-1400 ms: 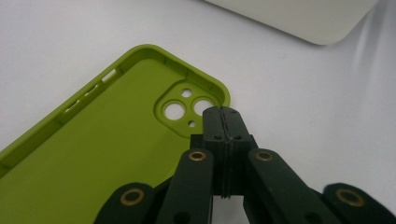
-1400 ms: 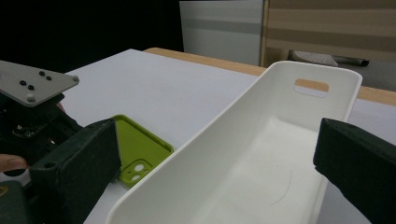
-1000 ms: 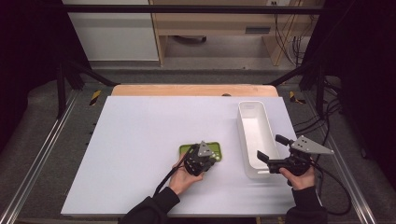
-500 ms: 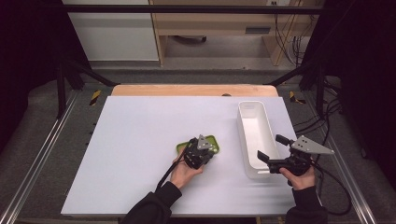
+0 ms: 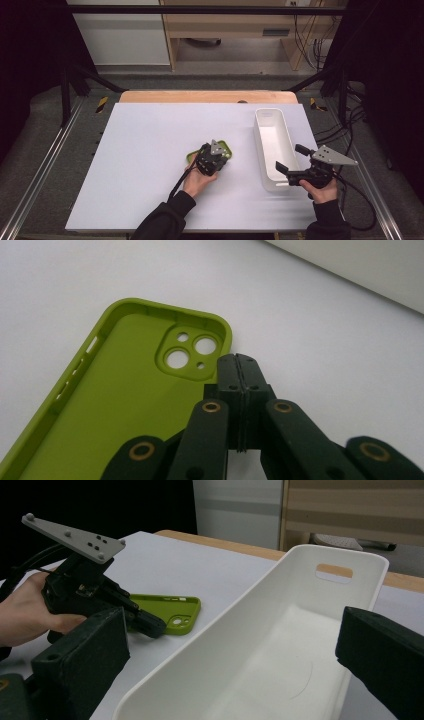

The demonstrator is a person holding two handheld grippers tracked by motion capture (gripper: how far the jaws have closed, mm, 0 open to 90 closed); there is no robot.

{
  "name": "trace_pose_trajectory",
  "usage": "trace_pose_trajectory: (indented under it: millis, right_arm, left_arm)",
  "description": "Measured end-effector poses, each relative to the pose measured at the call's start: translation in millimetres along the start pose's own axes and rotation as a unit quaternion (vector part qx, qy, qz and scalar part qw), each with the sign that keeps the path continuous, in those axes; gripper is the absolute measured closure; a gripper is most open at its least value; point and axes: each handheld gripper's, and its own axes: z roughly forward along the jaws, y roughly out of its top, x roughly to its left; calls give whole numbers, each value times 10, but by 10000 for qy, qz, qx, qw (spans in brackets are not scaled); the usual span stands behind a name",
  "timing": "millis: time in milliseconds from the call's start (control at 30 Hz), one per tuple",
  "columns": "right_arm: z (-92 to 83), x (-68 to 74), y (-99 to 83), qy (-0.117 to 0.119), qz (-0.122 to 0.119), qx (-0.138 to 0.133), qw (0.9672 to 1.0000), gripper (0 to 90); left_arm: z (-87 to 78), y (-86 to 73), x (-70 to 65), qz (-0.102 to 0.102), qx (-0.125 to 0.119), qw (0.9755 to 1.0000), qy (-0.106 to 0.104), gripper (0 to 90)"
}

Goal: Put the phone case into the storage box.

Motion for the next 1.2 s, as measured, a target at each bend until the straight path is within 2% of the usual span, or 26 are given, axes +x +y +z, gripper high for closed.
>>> trace_pose_trajectory:
  millis: [300, 333, 400, 467, 533, 567, 600, 633, 667, 700, 733, 767, 800, 900, 933, 1000, 1067, 1200]
  right_arm:
    - [-3, -2, 1, 3, -4, -4, 10000, 12]
    - [-7, -6, 1, 8, -22, -4, 10000, 13]
    - [-7, -7, 2, 8, -30, -13, 10000, 12]
    - [-9, -8, 2, 0, -26, -12, 10000, 12]
    - [-10, -8, 2, -3, -27, -12, 10000, 12]
    - [-13, -6, 4, 4, -15, -14, 10000, 12]
    - [-13, -6, 4, 4, -15, -14, 10000, 12]
    - [-12, -9, 3, 8, -26, -20, 10000, 12]
    - [-13, -9, 3, 2, -23, -18, 10000, 12]
    - [-12, -8, 3, 1, -27, -15, 10000, 12]
    - [-12, -8, 3, 1, -27, -15, 10000, 12]
    - [-12, -8, 3, 2, -28, -14, 10000, 12]
    - [-11, -7, 2, 4, -33, -13, 10000, 13]
    - [-13, -8, 3, 5, -23, -14, 10000, 12]
    - [-13, -8, 3, 5, -23, -14, 10000, 12]
    - [-12, -6, 2, 11, -29, -12, 10000, 12]
    - [-12, -6, 3, 10, -25, -10, 10000, 12]
    - [-14, -8, 3, 7, -33, -13, 10000, 12]
  left_arm:
    - [-26, 16, 40, -56, -37, 10000, -4, 892]
    - [-70, 28, 39, -92, -94, 9999, -83, 873]
    - [-109, 39, 35, -81, -150, 9998, -110, 863]
    - [-219, 68, 33, -120, -304, 9991, -265, 808]
    - [-265, 77, 32, -136, -370, 9987, -312, 775]
    - [-366, 96, 34, -107, -476, 9981, -366, 704]
    - [-366, 96, 34, -107, -476, 9981, -366, 674]
    - [-418, 105, 38, -93, -529, 9977, -402, 674]
    - [-473, 111, 42, -76, -590, 9973, -423, 635]
    - [-570, 119, 58, -78, -726, 9961, -505, 532]
    - [-570, 119, 58, -78, -726, 9961, -505, 488]
    - [-642, 122, 69, -45, -808, 9950, -580, 488]
    - [-667, 123, 72, -42, -834, 9949, -572, 388]
    - [-859, 122, 111, -129, -1023, 9925, -651, 247]
    - [-859, 122, 111, -129, -1023, 9925, -651, 221]
    - [-995, 114, 145, -128, -1129, 9914, -653, 168]
    - [-1034, 110, 157, -116, -1162, 9911, -638, 127]
    - [-1176, 82, 252, -180, -1224, 9905, -594, 73]
